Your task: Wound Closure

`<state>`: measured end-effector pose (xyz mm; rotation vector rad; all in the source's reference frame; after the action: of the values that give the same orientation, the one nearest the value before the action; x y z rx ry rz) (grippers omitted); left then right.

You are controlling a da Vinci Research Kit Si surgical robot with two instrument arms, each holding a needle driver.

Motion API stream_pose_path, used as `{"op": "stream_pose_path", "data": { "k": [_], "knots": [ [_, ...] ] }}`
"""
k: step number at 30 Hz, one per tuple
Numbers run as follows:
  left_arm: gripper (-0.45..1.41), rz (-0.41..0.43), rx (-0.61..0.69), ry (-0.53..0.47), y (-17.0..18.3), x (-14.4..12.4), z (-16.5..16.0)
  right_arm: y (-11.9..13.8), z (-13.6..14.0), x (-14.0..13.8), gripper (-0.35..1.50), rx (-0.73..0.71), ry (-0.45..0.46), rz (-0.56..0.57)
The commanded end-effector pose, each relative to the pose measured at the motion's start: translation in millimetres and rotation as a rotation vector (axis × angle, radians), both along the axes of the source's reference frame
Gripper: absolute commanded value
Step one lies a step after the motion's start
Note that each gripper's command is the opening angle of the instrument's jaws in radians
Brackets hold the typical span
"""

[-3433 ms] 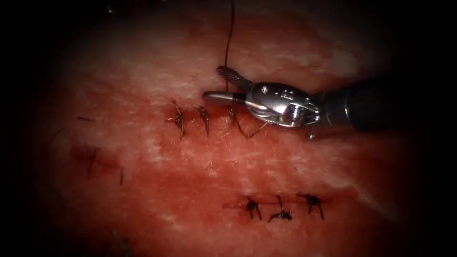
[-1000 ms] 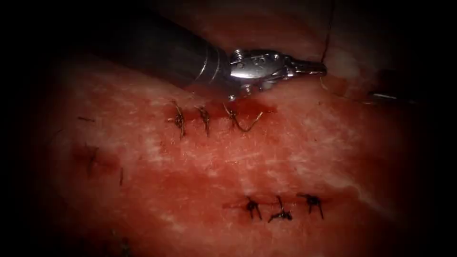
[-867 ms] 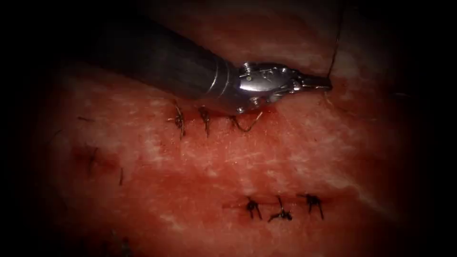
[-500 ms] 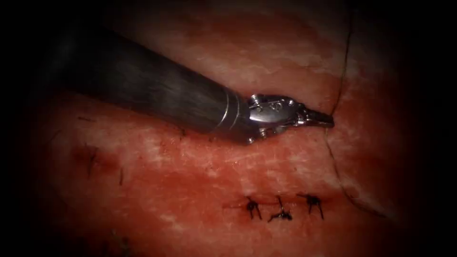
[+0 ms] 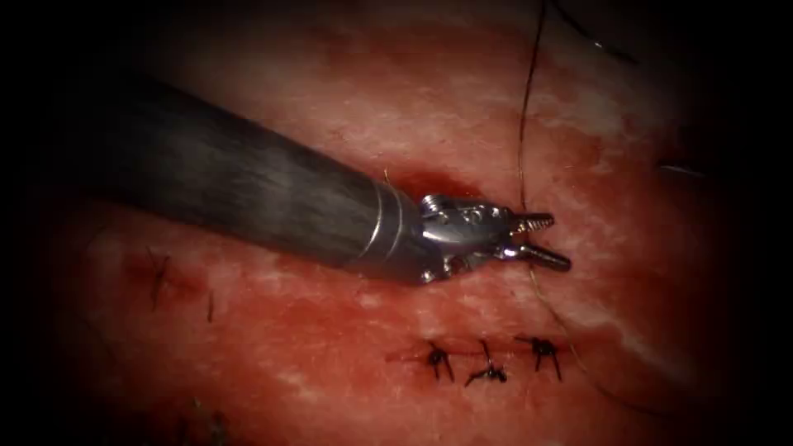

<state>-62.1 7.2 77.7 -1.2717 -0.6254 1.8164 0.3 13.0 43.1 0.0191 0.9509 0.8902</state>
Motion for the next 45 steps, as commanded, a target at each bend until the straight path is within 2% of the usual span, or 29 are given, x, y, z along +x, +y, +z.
{"op": "stream_pose_path", "data": {
  "k": [1, 4, 8, 11, 14, 18, 22, 28, 29, 36, 38, 45],
  "knots": [
    [0.81, 0.015, -0.024, -0.005, -0.3, 0.2, -0.2, -0.9, 0.4, 0.9, 1.48, 0.004, 0.003, -0.002],
    [0.93, 0.037, -0.082, -0.002, -0.1, 1.9, -2.0, -1.0, 0.4, 1.3, 1.48, 0.006, 0.007, -0.005],
    [0.93, 0.065, -0.12, 0.0, 0.1, 4.3, -4.8, -1.1, 0.3, 2.0, 1.48, 0.008, 0.013, -0.01],
    [0.93, 0.095, -0.154, 0.037, 0.2, 6.3, -7.3, -1.2, 0.3, 2.5, 1.48, 0.006, 0.016, -0.017],
    [0.84, 0.104, -0.19, 0.078, 0.3, 8.1, -9.5, -1.2, 0.2, 2.8, 1.48, 0.006, 0.015, -0.015],
    [0.78, 0.1, -0.257, 0.142, 1.1, 9.0, -10.7, -1.2, 0.2, 3.4, 1.48, 0.003, 0.015, -0.018],
    [0.73, 0.101, -0.258, 0.202, 0.9, 8.9, -9.6, -1.5, -0.1, 4.6, 1.48, 0.005, 0.026, -0.031],
    [0.41, 0.133, -0.258, 0.296, -0.3, 8.6, -6.1, -2.3, -2.1, 7.4, 1.48, 0.007, 0.055, -0.077],
    [0.34, 0.128, -0.261, 0.312, -0.2, 8.4, -4.8, -2.6, -3.0, 8.3, 1.43, 0.015, 0.072, -0.095],
    [0.34, 0.151, -0.25, 0.367, 0.8, 9.1, -2.2, -2.8, -7.5, 10.9, 1.36, 0.019, 0.113, -0.151],
    [0.24, 0.134, -0.231, 0.378, 1.0, 8.9, -1.9, -3.1, -8.6, 11.7, 1.36, 0.012, 0.126, -0.167],
    [0.29, 0.136, -0.163, 0.378, 0.3, 8.0, -1.1, -3.8, -9.4, 13.9, 1.36, 0.005, 0.155, -0.206]
  ]
}}
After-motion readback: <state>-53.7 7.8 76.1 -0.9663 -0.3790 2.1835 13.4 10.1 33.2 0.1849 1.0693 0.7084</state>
